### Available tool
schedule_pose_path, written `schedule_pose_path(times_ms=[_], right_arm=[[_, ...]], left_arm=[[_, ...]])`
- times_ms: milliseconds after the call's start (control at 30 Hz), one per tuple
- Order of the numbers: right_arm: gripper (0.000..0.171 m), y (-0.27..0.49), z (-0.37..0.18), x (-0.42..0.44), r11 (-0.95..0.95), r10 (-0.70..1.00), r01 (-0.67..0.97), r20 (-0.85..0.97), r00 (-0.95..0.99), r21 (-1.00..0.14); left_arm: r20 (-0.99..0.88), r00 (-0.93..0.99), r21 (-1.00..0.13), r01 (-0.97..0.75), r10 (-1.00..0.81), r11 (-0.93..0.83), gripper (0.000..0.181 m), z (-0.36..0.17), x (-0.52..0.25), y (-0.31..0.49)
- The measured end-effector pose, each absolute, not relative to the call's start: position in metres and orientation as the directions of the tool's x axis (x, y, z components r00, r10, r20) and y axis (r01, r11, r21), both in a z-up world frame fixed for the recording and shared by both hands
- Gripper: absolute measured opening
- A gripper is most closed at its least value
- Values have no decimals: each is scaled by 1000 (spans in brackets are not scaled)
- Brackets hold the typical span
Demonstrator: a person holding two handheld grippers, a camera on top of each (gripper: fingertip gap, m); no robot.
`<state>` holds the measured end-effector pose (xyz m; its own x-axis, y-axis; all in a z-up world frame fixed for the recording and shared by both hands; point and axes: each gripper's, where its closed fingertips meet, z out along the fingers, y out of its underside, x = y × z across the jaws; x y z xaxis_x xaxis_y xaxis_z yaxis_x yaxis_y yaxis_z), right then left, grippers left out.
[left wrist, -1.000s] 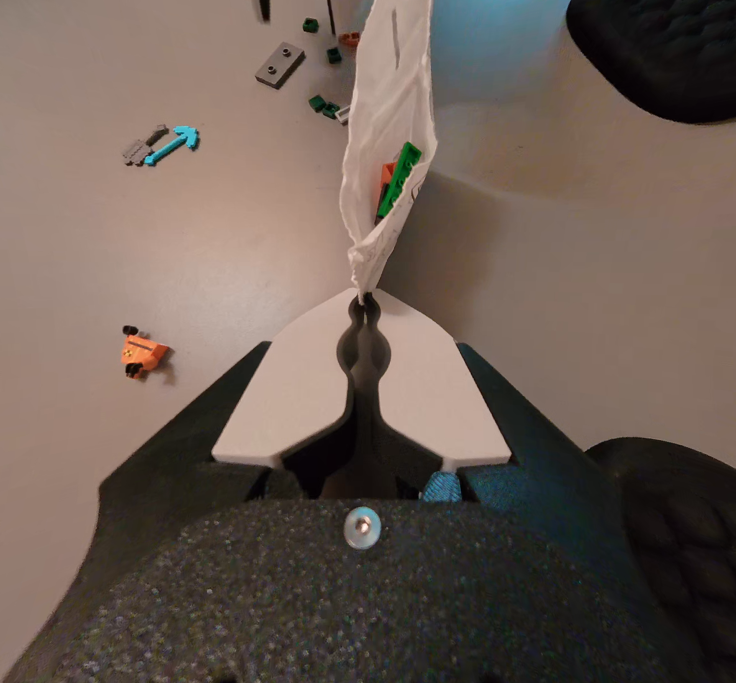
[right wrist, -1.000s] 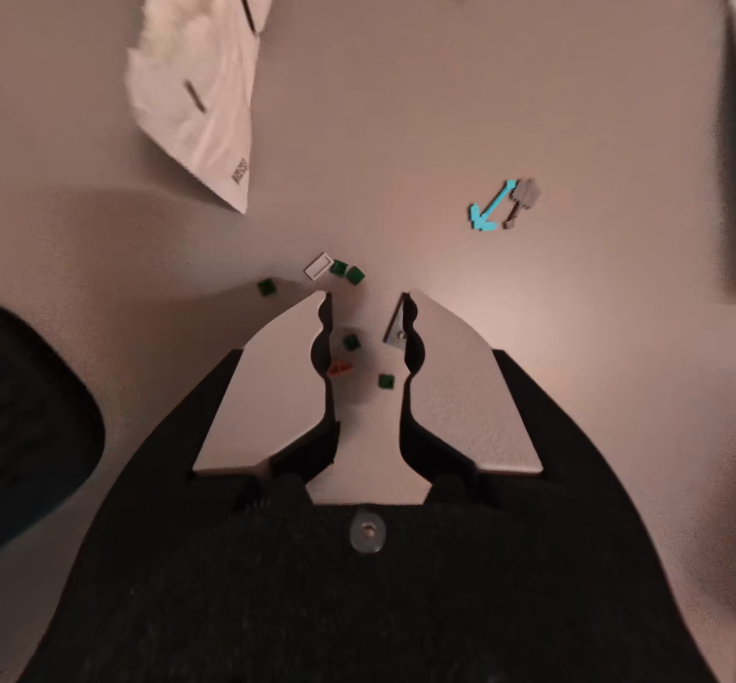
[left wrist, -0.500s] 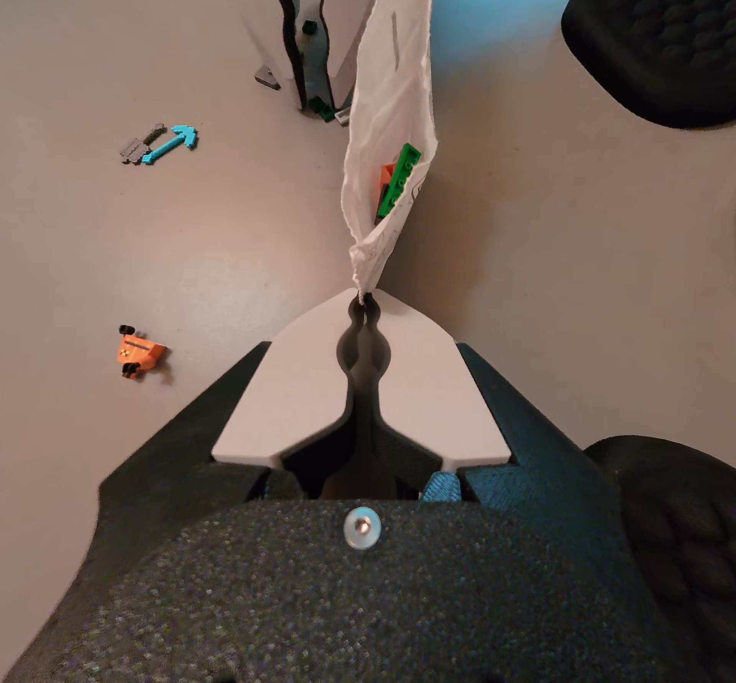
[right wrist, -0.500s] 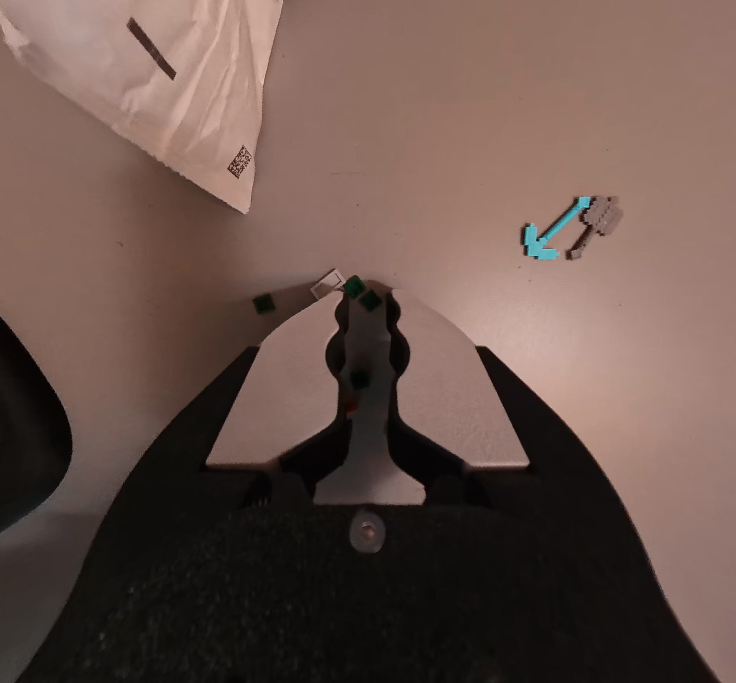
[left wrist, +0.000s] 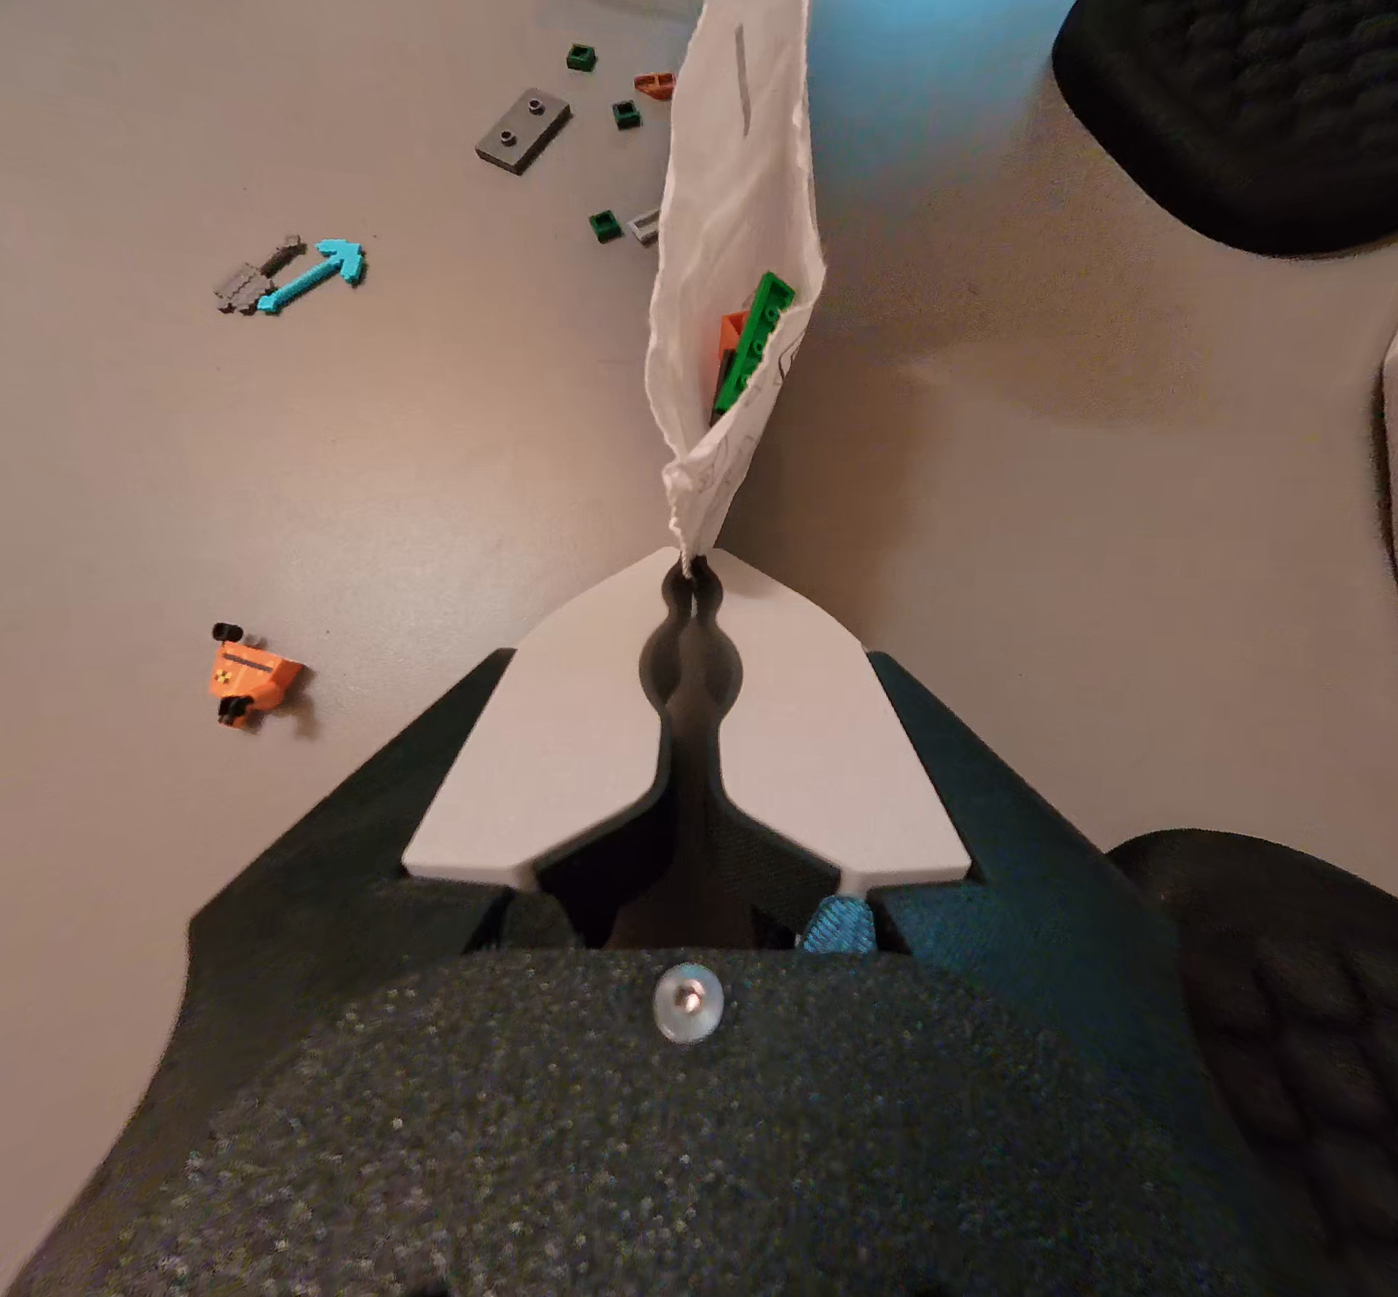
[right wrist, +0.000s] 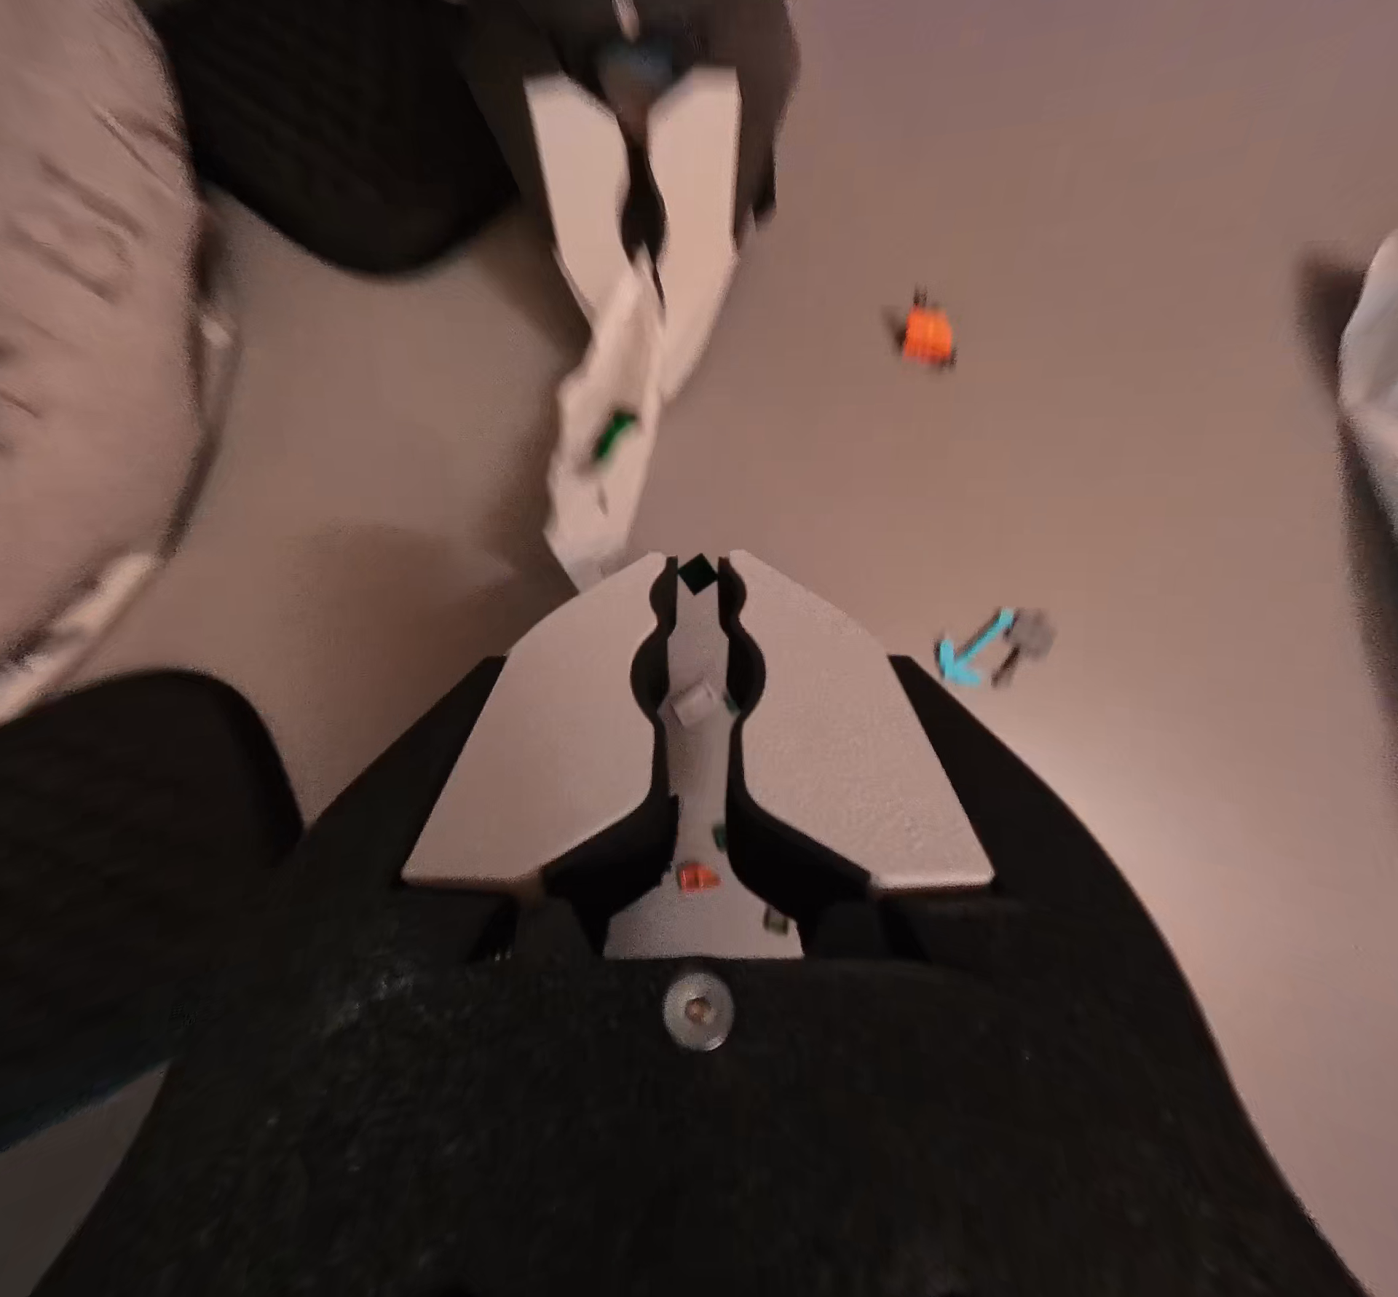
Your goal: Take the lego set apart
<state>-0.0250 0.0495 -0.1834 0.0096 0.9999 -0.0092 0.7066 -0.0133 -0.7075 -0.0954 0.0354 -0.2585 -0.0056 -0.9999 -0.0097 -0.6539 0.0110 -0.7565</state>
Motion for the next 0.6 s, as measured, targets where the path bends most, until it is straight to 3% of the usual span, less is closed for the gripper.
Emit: schedule_pose_path(times_ms=[100, 233, 600], right_arm=[[10, 34, -158, -51, 59, 998, 672, 20, -65, -738], [10, 26, -177, -64, 137, 990, 742, 62, -128, -657], [31, 25, -176, -44, 82, 995, 748, 8, -102, -659]], left_arm=[[-8, -7, -757, -653, -1000, 11, 1, -258, -95, 35], [-12, -9, -757, -654, -1000, 15, 1, -258, -95, 34], [-14, -8, -757, -654, -1000, 16, 1, -258, -95, 35]])
